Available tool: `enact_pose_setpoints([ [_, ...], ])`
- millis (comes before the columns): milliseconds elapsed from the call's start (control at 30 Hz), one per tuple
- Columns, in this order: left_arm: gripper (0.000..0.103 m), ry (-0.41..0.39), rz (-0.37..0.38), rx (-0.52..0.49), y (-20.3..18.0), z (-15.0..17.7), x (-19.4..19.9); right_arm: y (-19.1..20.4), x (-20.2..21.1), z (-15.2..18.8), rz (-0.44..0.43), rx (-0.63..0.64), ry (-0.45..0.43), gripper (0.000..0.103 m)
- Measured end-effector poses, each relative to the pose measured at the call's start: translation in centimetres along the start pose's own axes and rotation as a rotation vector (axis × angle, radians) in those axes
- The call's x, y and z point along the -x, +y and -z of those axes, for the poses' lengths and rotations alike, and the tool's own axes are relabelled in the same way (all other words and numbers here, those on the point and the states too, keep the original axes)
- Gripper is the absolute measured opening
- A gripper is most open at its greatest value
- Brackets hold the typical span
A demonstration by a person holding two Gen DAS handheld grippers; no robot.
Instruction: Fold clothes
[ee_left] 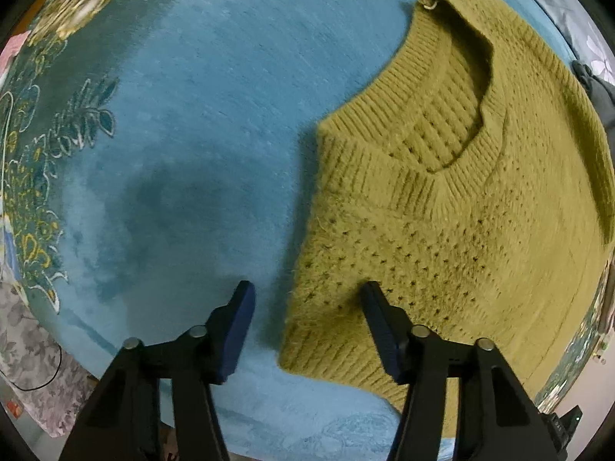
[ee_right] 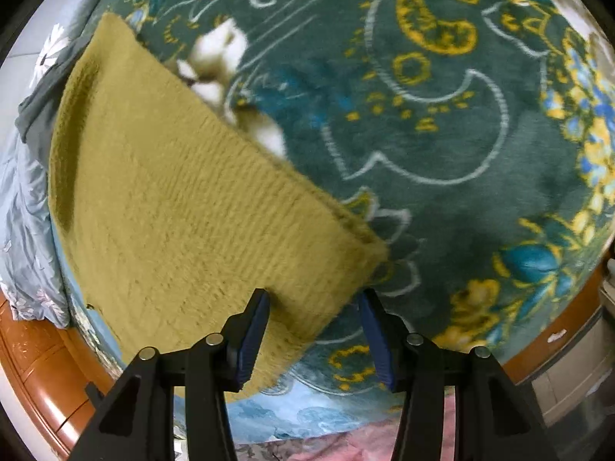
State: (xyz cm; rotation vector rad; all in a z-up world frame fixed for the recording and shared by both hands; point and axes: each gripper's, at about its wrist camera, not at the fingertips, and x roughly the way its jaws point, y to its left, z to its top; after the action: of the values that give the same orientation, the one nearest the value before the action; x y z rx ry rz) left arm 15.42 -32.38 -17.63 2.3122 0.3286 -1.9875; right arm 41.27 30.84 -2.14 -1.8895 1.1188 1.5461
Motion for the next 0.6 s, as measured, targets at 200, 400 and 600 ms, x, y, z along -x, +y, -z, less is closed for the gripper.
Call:
enact_pose_setpoints([
  [200, 0.045, 0.001, 0.011, 0.022, 1.5, 0.1, -1.1, 0.3, 0.0, -0.5, 0.025, -0.001, 0.001, 0.037],
  [400, 0.02, 0.002, 0.011, 0.016, 2.5, 0.4, -1.7, -0.5, 0.9, -0.7, 0.029, -0.038, -0.008, 0.017],
  [600, 0.01, -0.012, 0.013, 0.019, 4.4, 0.9, -1.4, 0.0, 3.3, -1.1, -0.002, -0.01, -0.013, 0.008],
])
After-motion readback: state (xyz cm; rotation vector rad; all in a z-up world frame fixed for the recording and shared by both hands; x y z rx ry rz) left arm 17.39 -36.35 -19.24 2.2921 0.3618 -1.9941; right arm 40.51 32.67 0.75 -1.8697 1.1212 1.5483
